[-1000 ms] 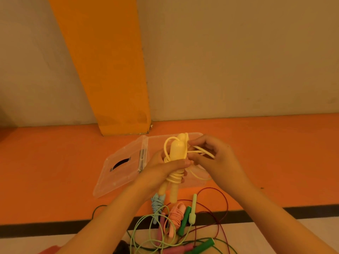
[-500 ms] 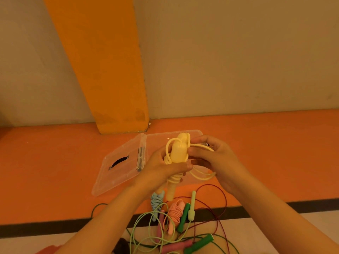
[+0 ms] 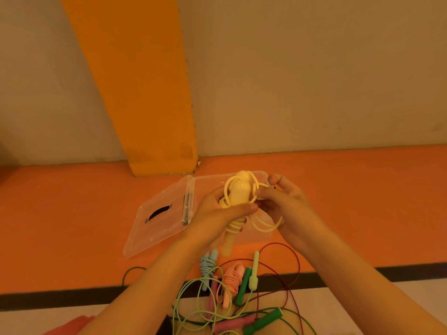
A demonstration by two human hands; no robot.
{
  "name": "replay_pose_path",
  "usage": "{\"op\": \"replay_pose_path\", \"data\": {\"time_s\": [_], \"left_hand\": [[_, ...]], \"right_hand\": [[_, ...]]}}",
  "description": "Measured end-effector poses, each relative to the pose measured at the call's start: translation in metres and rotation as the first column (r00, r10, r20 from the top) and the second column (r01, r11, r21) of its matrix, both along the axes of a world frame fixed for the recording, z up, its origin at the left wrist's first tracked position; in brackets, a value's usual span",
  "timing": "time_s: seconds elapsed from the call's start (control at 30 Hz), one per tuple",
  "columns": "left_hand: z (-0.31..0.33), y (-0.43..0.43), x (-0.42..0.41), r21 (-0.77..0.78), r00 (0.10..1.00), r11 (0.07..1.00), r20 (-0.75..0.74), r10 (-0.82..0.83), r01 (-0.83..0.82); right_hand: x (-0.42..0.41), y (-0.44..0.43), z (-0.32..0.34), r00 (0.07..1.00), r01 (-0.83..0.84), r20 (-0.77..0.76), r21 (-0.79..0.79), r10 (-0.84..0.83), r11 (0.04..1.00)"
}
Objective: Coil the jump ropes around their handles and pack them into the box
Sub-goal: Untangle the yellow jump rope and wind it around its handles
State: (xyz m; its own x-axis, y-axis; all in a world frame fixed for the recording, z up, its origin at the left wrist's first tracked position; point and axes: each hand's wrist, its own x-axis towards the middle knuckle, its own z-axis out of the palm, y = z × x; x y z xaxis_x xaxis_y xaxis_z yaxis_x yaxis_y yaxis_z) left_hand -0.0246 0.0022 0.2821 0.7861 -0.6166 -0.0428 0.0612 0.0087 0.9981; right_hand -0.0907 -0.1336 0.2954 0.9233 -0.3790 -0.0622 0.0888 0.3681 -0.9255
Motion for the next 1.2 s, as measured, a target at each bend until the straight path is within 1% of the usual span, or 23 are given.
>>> {"op": "replay_pose_path", "data": {"time_s": [0.07, 0.17, 0.23, 0.4, 0.53, 0.7, 0.77, 0.87, 1.0, 1.1, 1.2], "left_hand": [[-0.002, -0.002, 0.001, 0.006, 0.999, 1.000, -0.034, 0.018, -0.018], [-0.005, -0.006, -0.001, 0.011, 0.995, 0.999, -0.088, 0.038, -0.037], [-0.007, -0.008, -0.001, 0.014, 0.995, 0.999, -0.087, 0.037, -0.036], [-0.007, -0.012, -0.002, 0.022, 0.996, 0.998, -0.065, 0.061, -0.060], [-0.004, -0.011, -0.002, -0.007, 0.994, 0.996, -0.069, 0.083, -0.083], [-0.002, -0.011, -0.004, -0.040, 0.993, 0.993, -0.055, 0.106, -0.108], [-0.003, -0.011, -0.004, -0.036, 0.993, 0.992, -0.019, 0.121, -0.121], [-0.006, -0.013, -0.004, -0.003, 0.989, 0.990, 0.041, 0.140, -0.140], [-0.005, -0.013, -0.005, 0.007, 0.982, 0.985, 0.081, 0.173, -0.174], [-0.003, -0.012, -0.004, 0.009, 0.967, 0.980, 0.163, 0.194, -0.198], [-0.004, -0.011, -0.003, 0.014, 0.954, 0.978, 0.222, 0.200, -0.208]], "right_hand": [[0.001, -0.002, -0.001, 0.999, -0.037, 0.002, 0.022, 0.037, 0.999], [0.000, -0.004, 0.002, 0.995, -0.095, -0.017, -0.007, 0.094, 0.995], [-0.002, -0.003, 0.004, 0.992, -0.119, -0.035, -0.045, 0.117, 0.992], [-0.004, -0.001, 0.002, 0.997, -0.072, -0.038, -0.104, 0.068, 0.992], [-0.002, -0.003, 0.000, 0.999, -0.043, -0.018, -0.133, 0.041, 0.990], [-0.001, -0.001, 0.001, 0.999, 0.038, 0.013, -0.172, -0.037, 0.984], [0.000, 0.001, 0.001, 0.996, 0.089, 0.007, -0.220, -0.090, 0.971], [0.001, 0.003, -0.001, 0.983, 0.177, 0.018, -0.400, -0.185, 0.899], [0.002, 0.002, -0.006, 0.962, 0.251, 0.080, -0.637, -0.261, 0.729], [0.002, 0.002, -0.010, 0.950, 0.297, 0.159, -0.720, -0.268, 0.627], [0.000, 0.001, -0.010, 0.933, 0.340, 0.233, -0.824, -0.275, 0.454]]}}
